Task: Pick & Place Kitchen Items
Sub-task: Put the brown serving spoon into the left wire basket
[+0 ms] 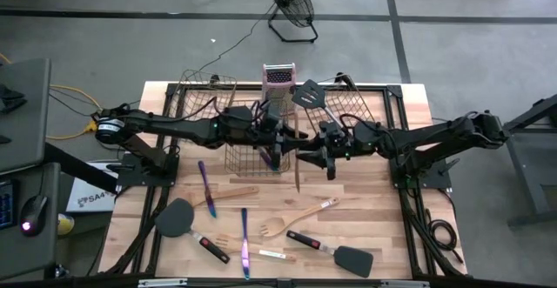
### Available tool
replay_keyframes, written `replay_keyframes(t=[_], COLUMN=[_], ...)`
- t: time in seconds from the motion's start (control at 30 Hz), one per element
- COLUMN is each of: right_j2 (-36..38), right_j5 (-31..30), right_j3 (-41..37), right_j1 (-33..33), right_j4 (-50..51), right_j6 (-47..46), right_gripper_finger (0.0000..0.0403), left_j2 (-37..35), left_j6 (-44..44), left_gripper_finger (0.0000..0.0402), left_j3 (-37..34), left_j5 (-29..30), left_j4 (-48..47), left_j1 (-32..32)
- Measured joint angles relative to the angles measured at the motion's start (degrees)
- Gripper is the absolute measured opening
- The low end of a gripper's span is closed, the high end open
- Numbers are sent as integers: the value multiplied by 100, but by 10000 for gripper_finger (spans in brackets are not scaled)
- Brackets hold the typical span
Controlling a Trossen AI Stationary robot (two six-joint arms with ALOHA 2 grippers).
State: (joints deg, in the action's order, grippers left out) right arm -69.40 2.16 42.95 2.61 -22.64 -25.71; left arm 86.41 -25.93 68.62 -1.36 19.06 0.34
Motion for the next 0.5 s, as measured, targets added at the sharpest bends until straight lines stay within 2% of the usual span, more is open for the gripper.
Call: replay_keyframes(t=[0.1, 0.23, 0.5], right_j2=[24, 185, 708], right_j5=[175, 273, 231], right_j3=[0, -1, -3], right_j1=[0, -2, -11], right_j4=[172, 893, 1976], right_j6=[-4, -79, -339], right_gripper_finger=[175, 197, 206], left_j2=[0, -24, -625], left_j6=[31, 175, 198], left_gripper_finger=[86, 86, 86], left_j3=[0, 0, -5], left_j5=[38, 205, 894], left_j4=[6, -81, -1465], left_j1=[0, 5, 209])
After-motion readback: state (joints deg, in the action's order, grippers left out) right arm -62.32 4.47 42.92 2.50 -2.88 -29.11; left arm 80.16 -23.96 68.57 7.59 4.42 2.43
